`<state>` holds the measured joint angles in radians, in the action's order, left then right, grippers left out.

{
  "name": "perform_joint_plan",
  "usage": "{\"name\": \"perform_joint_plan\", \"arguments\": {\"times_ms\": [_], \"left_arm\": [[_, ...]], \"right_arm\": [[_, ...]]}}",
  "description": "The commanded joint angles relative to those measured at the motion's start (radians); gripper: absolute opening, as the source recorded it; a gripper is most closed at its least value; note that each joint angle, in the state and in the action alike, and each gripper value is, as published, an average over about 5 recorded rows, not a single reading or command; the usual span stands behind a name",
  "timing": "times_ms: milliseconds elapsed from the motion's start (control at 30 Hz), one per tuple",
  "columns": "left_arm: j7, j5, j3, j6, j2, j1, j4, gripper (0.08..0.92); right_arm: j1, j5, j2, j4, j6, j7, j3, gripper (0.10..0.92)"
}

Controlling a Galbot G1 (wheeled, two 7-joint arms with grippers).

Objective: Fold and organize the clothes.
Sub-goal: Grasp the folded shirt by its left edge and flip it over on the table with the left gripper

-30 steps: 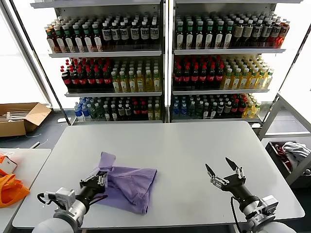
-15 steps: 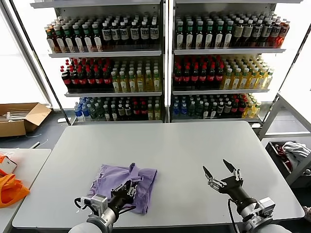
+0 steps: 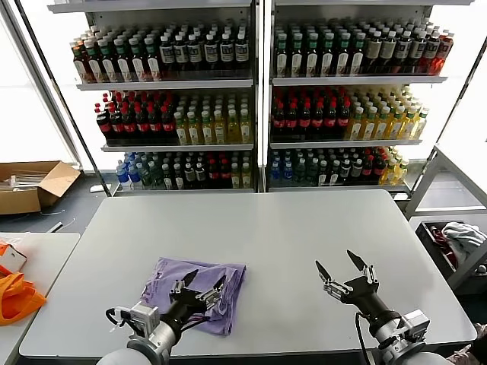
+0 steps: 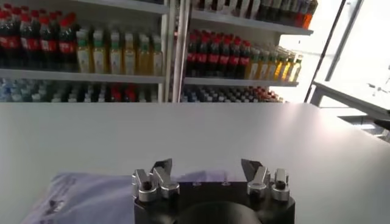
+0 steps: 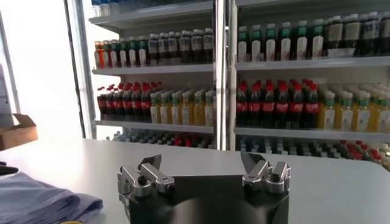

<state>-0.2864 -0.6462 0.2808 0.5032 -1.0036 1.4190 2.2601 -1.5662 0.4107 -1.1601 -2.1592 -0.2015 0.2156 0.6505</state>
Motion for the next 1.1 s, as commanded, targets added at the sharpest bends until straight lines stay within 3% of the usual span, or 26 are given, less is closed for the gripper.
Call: {"name": "perform_joint_plan", "arguments": {"times_ms": [33,400,900,1100], "left_arm": [[0.136,-0.009,0.325,-0.030,0.082,0.058,-0.184,0.786],[0.153,-0.003,0.250,-0.034,0.017,-0.028,-0.352,0.823],[0.165,-0.065,0.210,-0.002,-0.043,-0.011,-0.355,0.820],[0.176,-0.098,0.206,-0.005,-0.063,0.002,-0.338,0.699]], "right_arm": [[0.001,0.004,0.004,0.011,0.005,0.002,0.000,0.823],[0.016,0.006,0.016,0.017,0.001,-0.001,-0.007,0.823],[0.030,0.003,0.011,0.008,-0.006,-0.003,-0.020,0.823],[0.019,0.000,0.007,-0.002,-0.004,-0.002,-0.016,0.823]]}}
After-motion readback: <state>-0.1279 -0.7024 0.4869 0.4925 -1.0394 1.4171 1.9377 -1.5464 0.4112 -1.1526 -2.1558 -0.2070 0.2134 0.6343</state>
